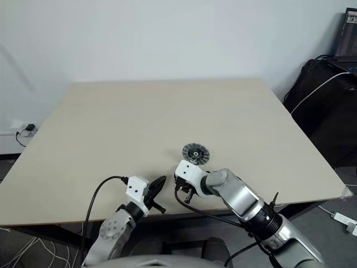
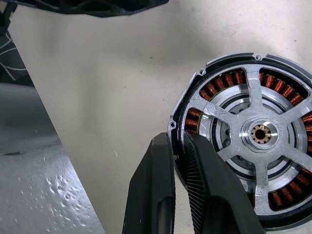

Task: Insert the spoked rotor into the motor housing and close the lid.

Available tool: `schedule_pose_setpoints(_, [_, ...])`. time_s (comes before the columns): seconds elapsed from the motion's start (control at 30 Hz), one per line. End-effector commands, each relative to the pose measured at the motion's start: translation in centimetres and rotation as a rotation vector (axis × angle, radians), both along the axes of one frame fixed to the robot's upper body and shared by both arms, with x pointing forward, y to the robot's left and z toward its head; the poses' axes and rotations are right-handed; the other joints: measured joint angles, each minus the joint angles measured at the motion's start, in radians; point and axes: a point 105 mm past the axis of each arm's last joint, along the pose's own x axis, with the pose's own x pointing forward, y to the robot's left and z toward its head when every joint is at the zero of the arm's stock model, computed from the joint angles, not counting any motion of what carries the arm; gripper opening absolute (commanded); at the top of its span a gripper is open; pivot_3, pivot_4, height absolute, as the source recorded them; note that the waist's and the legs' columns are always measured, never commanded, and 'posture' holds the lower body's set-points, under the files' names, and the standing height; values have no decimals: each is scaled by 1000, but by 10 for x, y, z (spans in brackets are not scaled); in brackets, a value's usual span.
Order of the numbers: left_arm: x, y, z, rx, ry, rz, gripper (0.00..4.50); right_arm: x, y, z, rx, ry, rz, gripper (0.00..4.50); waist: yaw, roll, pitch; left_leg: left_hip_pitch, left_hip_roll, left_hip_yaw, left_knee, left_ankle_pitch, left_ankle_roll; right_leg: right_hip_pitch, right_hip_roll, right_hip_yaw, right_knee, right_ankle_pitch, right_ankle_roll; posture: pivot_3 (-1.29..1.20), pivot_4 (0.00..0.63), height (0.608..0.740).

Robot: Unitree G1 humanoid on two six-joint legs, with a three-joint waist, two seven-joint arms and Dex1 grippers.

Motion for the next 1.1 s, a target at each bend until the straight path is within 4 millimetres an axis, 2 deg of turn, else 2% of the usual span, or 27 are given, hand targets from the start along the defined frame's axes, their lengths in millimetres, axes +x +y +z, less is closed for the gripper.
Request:
schedule_pose_setpoints(0.03, [4,-5,18,-24,-59,-7,0,8,5,9,44,-12,-83,48,-2,0,0,0,0,0,0,0,0,0,0,0,0,0,0,0,0,740])
schedule_pose_setpoints(0.27, [4,-3,14,-21,-50,-6,0,19,16,14,142,100,-373,48,-6,0,0,0,1,0,0,0,-1,-1,1,0,1,3,-4,0,0,740])
schedule_pose_setpoints(0.37, [3,-1,10,-19,-43,-4,0,19,20,13,153,139,-442,48,-6,0,0,0,1,0,0,0,-1,-1,0,1,1,3,-4,0,0,740])
schedule_pose_setpoints(0.7, [1,0,1,-19,-34,-5,0,0,27,18,151,219,-408,48,-6,2,0,-1,0,0,-1,0,-1,-1,-1,0,0,2,-4,0,0,740])
schedule_pose_setpoints(0.83, [1,0,-1,-20,-33,-10,0,11,30,23,186,194,-464,48,-7,3,0,-1,0,0,-2,0,-1,-2,0,0,0,2,-5,0,0,740])
schedule_pose_setpoints(1.1, [1,1,-5,-22,-33,-11,0,38,30,17,196,156,-637,48,-24,3,0,0,0,0,-2,0,-2,-1,0,0,1,0,0,0,0,740])
